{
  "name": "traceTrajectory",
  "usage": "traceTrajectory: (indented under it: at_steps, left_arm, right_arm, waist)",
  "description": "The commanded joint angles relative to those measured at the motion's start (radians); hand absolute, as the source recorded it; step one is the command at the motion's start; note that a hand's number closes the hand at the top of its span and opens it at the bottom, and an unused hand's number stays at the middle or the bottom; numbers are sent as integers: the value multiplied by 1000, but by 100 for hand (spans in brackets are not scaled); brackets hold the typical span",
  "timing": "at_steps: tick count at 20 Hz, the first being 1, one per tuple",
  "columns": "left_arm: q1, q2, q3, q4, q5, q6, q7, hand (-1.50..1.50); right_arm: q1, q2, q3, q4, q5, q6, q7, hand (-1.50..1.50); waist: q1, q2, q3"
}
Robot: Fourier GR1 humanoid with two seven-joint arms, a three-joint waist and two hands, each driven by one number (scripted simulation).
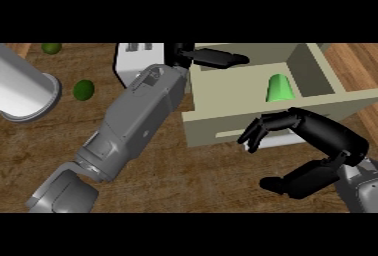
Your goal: Pick up the cup, place it into the drawer and close the drawer
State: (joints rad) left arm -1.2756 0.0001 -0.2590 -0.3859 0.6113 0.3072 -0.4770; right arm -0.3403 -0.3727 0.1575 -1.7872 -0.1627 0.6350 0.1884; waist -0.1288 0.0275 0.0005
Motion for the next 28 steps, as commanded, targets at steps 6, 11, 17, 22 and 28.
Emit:
traceTrajectory:
  at_steps: [6, 11, 17, 22, 28]
  left_arm:
    - [46, 0, 6, -42, 72, -23, -46, -150]
    - [135, 30, 44, -38, 58, -98, -108, -150]
    - [207, 72, 34, -156, 61, -116, -60, -150]
    - [272, 128, 32, -217, 63, -168, -47, -150]
    - [320, 167, 31, -280, 74, -206, -13, -150]
  right_arm:
    - [101, 40, 179, 108, 495, -188, -119, -150]
    - [-20, 63, 200, 412, 589, -223, -188, -150]
    - [-148, 111, 188, 811, 694, -334, -326, 150]
    - [-272, 117, 102, 1033, 699, -451, -508, 150]
    - [-467, 39, -58, 1201, 622, -455, -586, 150]
  waist:
    - [103, -17, 1]
    - [150, -13, 0]
    - [213, -17, 2]
    - [235, -7, 4]
    - [266, 2, 5]
